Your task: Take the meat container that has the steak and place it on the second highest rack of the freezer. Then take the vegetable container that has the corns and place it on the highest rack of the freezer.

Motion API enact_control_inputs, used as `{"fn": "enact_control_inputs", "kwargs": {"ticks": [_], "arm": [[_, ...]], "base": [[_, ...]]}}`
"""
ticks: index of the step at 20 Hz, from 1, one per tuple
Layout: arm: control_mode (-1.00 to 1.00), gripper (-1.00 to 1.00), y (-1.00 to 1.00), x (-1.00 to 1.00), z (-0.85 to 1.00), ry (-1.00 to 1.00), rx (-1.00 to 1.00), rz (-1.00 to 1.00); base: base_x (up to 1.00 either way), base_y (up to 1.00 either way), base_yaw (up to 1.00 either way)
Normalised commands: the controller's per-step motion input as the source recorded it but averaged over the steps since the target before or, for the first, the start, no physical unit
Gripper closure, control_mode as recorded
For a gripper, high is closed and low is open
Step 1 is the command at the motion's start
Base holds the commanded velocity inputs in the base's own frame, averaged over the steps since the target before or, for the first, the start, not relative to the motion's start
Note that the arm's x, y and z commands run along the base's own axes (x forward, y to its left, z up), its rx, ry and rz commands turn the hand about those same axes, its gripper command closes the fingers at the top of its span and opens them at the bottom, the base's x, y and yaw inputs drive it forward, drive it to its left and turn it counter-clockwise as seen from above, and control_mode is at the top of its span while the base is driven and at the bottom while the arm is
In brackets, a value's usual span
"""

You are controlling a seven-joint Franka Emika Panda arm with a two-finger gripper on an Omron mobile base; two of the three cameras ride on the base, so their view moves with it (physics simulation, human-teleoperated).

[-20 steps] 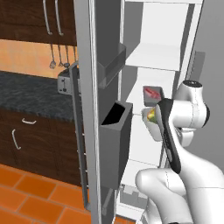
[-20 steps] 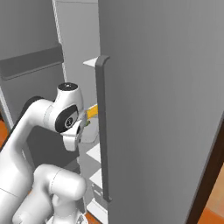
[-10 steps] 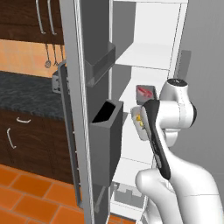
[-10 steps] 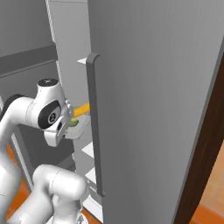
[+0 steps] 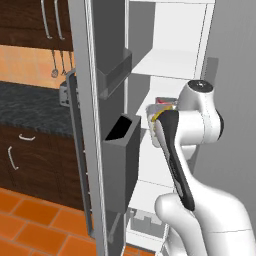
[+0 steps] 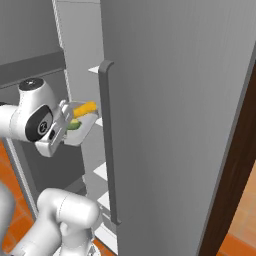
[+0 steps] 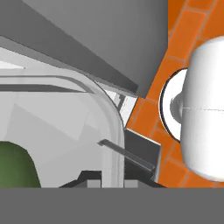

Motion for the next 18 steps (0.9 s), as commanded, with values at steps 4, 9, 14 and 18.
{"fn": "enact_control_inputs", "kwargs": {"ticks": [4,9,14,18], "arm": [[-1.0,1.0,0.0,0.0,0.64,-0.14,0.0,0.0],[-1.0,1.0,0.01,0.0,0.44,-0.19,0.0,0.0],[-1.0,1.0,0.02,0.07,0.53,-0.18,0.0,-0.01],[-1.0,1.0,0.09,0.49,0.54,-0.02,0.0,-0.07]], "base": [[0.0,0.0,0.0],[0.0,0.0,0.0],[0.0,0.0,0.0],[0.0,0.0,0.0]]}}
